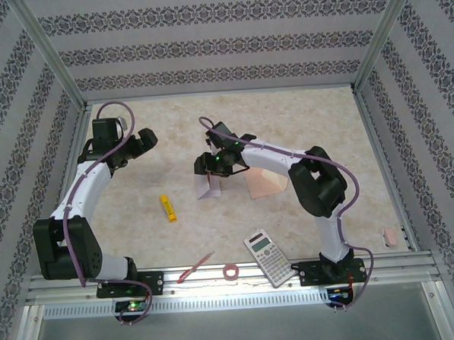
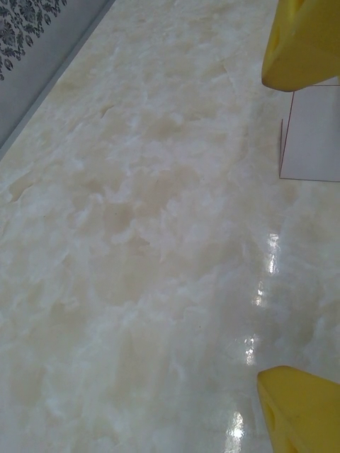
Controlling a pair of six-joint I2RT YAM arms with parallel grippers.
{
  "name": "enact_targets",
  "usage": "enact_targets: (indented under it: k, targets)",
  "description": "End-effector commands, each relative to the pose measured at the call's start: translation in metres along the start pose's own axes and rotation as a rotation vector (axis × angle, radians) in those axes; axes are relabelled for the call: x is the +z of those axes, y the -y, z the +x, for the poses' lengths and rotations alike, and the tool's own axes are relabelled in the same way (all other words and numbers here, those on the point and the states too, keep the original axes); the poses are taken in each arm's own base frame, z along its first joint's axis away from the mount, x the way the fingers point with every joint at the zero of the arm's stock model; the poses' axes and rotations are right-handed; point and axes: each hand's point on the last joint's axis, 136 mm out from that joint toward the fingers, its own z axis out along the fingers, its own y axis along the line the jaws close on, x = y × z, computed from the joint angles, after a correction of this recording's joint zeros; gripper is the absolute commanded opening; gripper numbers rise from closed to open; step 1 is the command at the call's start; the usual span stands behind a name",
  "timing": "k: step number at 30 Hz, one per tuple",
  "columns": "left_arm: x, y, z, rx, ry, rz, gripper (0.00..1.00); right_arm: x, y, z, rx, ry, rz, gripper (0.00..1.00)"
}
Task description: Place the letter into the envelope and seal it
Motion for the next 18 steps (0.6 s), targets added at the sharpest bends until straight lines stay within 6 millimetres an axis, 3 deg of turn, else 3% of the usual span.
enact_targets:
  k: [1, 4, 6, 15, 18]
  targets:
    - [0.001, -0.001, -0.006, -0.013, 0.022, 0.02, 1.0, 0.004, -0.006, 0.003, -0.008, -0.022, -0.008, 0.44]
    - [0.003, -0.002, -0.005, -0.017, 0.019, 0.023, 1.0, 0.006, -0.007, 0.004, -0.008, -0.026, -0.015, 0.25]
    - [0.004, -0.002, -0.005, -0.019, 0.016, 0.026, 1.0, 0.008, -0.008, 0.004, -0.01, -0.032, -0.022, 0.18]
    - [0.007, 0.003, -0.004, -0.004, 0.003, 0.06, 1.0, 0.008, -0.009, -0.001, -0.023, -0.027, -0.032, 0.0]
    - [0.006, 0.009, -0.003, 0.012, -0.002, 0.092, 1.0, 0.003, -0.011, -0.005, -0.027, -0.014, -0.057, 0.0]
